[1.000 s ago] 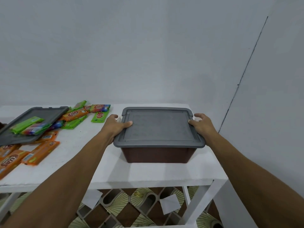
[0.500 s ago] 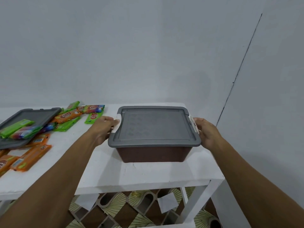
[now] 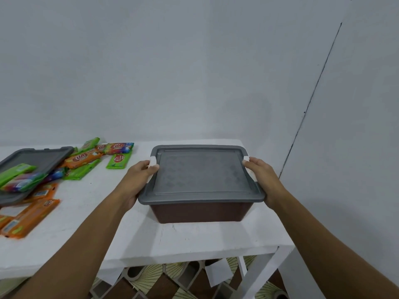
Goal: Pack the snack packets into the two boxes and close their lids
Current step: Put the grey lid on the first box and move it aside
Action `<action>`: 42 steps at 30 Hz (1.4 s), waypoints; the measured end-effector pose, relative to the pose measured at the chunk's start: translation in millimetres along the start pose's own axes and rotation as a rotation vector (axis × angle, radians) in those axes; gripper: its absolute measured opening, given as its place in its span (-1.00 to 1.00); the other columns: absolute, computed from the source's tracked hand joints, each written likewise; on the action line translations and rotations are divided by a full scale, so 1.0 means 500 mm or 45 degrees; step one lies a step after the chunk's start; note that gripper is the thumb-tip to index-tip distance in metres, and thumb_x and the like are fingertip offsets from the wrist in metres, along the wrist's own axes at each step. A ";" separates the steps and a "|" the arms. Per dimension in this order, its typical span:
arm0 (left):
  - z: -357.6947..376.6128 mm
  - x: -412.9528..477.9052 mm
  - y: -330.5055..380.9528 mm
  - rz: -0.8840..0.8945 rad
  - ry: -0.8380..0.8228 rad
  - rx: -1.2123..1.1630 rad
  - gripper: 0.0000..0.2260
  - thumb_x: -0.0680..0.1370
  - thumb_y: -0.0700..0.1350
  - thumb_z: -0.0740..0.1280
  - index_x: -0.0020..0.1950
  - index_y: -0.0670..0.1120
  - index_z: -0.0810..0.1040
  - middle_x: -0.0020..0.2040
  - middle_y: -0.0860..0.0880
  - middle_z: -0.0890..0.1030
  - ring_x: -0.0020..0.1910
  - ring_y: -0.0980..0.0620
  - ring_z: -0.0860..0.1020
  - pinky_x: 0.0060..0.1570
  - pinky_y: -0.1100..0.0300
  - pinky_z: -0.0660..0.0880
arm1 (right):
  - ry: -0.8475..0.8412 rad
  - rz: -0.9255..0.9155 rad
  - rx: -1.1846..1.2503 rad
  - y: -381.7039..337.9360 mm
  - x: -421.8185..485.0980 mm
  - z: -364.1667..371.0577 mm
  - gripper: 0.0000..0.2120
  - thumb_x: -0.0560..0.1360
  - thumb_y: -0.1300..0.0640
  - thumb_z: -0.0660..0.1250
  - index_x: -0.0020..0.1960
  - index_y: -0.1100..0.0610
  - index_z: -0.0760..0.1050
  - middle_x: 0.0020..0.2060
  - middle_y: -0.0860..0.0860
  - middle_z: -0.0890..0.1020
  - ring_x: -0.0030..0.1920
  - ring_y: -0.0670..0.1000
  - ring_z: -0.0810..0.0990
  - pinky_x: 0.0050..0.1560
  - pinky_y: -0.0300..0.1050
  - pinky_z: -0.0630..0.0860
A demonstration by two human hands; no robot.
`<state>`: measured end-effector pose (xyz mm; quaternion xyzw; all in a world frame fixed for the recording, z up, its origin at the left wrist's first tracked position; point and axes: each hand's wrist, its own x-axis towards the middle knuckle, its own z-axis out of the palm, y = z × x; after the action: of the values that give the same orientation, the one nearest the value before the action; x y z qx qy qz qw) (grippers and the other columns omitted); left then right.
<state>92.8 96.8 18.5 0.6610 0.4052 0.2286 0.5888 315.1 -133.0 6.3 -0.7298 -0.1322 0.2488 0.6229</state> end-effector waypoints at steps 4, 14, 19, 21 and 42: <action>0.020 -0.010 0.004 0.053 0.037 0.174 -0.86 0.60 0.08 0.26 0.03 0.03 0.43 0.01 0.09 0.46 0.07 0.01 0.43 0.03 0.06 0.39 | 0.022 -0.048 0.039 0.000 0.000 0.007 -0.49 0.51 -0.11 0.34 0.41 0.02 0.41 0.29 -0.08 0.51 0.24 0.02 0.51 0.06 -0.01 0.57; 0.031 0.058 0.035 0.160 0.178 0.455 -0.49 0.57 0.05 0.32 0.46 -0.15 0.36 0.39 -0.10 0.46 0.24 -0.08 0.47 0.12 0.11 0.39 | 0.174 -0.316 -0.528 -0.040 0.053 0.034 -0.52 0.51 -0.12 0.35 0.34 0.12 0.47 0.16 -0.02 0.55 0.04 -0.01 0.50 0.10 -0.10 0.46; 0.026 0.063 0.035 0.186 0.140 0.660 -0.40 0.56 0.07 0.34 0.51 -0.15 0.27 0.47 -0.15 0.37 0.41 -0.15 0.38 0.34 0.01 0.32 | 0.172 -0.358 -0.797 -0.054 0.051 0.040 -0.51 0.49 -0.04 0.41 0.32 0.19 0.47 0.20 0.12 0.56 0.14 0.10 0.54 0.05 -0.17 0.39; 0.024 0.056 0.034 0.185 0.126 0.663 -0.40 0.57 0.07 0.33 0.52 -0.15 0.26 0.48 -0.14 0.36 0.41 -0.15 0.37 0.35 0.01 0.30 | 0.174 -0.337 -0.746 -0.053 0.043 0.036 -0.51 0.50 0.02 0.41 0.34 0.21 0.46 0.22 0.14 0.57 0.17 0.11 0.54 0.08 -0.17 0.37; -0.022 0.030 -0.006 0.500 -0.215 1.510 -0.34 0.59 0.28 0.03 0.60 -0.01 0.01 0.61 0.04 -0.04 0.57 -0.08 -0.03 0.50 -0.08 0.04 | -0.107 -0.803 -1.522 -0.054 -0.047 0.109 -0.53 0.58 -0.14 0.16 0.44 0.00 0.31 0.46 -0.01 0.34 0.42 0.05 0.31 0.39 0.13 0.22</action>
<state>92.0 115.5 15.2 0.9528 0.2863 0.0159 0.0994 269.6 -93.7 31.6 -0.8650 -0.4780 -0.0326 0.1492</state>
